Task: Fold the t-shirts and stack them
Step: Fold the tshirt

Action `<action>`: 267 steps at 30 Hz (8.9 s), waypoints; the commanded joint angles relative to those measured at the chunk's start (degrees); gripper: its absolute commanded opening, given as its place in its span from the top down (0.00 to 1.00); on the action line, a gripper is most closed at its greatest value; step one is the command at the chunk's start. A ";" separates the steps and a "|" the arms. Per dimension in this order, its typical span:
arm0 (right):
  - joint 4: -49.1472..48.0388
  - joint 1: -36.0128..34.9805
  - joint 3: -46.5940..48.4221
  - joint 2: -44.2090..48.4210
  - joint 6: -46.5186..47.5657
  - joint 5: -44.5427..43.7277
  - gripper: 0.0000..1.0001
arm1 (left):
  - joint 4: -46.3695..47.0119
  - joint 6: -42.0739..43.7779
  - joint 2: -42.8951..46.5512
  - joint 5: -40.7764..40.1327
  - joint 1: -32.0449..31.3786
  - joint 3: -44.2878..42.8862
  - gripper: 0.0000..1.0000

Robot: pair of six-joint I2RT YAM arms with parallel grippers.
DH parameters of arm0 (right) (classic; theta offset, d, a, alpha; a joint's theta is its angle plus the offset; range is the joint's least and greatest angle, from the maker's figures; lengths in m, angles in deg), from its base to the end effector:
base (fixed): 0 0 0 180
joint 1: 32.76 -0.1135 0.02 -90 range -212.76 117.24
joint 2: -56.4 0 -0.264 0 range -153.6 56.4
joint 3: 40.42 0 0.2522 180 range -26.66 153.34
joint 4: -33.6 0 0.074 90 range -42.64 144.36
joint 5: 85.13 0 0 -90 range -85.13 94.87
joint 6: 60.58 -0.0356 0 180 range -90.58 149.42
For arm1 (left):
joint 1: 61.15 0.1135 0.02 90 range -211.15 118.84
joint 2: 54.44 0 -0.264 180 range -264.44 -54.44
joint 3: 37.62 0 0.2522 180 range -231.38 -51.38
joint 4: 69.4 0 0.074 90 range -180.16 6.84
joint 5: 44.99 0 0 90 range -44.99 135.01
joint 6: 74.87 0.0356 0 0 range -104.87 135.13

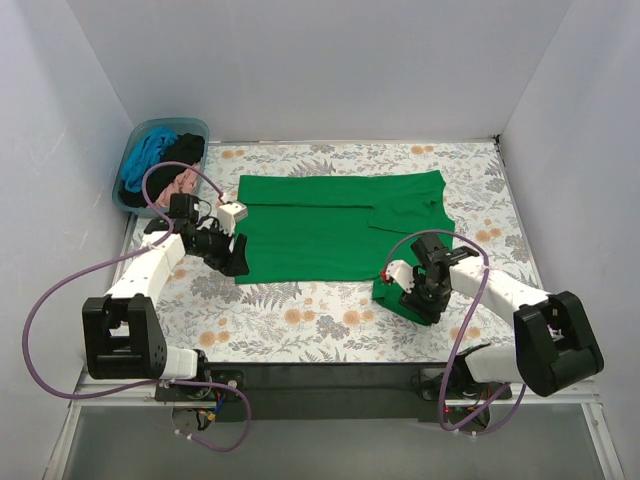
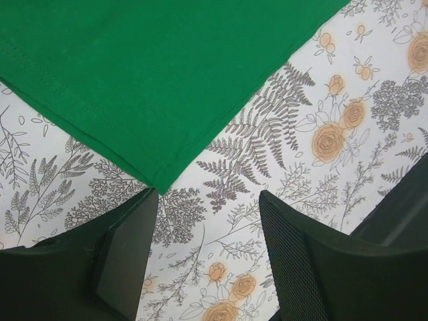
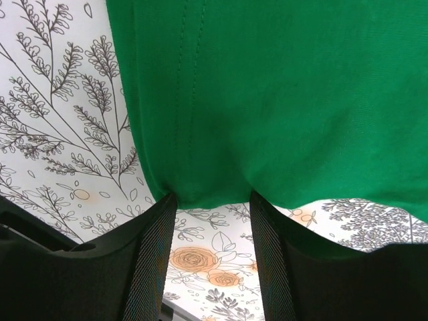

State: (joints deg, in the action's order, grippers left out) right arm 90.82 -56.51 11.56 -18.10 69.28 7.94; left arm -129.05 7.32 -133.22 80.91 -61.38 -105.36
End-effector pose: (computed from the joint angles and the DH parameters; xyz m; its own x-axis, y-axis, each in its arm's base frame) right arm 0.1841 0.0831 0.1635 -0.4280 -0.8875 -0.1705 -0.8927 0.4446 -0.0737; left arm 0.2501 -0.0219 0.2271 -0.9618 -0.1062 -0.2524 0.0671 0.8023 -0.5932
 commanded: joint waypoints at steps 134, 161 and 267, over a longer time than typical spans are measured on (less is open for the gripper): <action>9.97 10.21 61.69 -26.82 12.88 -6.41 0.99 | 10.56 23.11 -17.36 -1.62 -2.15 -15.45 1.00; 7.25 10.21 72.70 -41.43 13.41 -7.20 0.99 | 13.54 21.79 -21.76 -4.96 -0.21 -16.25 1.00; 2.69 13.90 36.93 -28.69 -21.84 26.82 0.67 | 15.55 -15.05 -2.35 -8.38 -14.77 -7.12 0.50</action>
State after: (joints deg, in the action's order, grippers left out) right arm 97.12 -42.91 48.69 -47.82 50.35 34.15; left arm -120.27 -9.05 -139.87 71.58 -68.40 -112.17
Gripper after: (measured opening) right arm 0.339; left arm 0.504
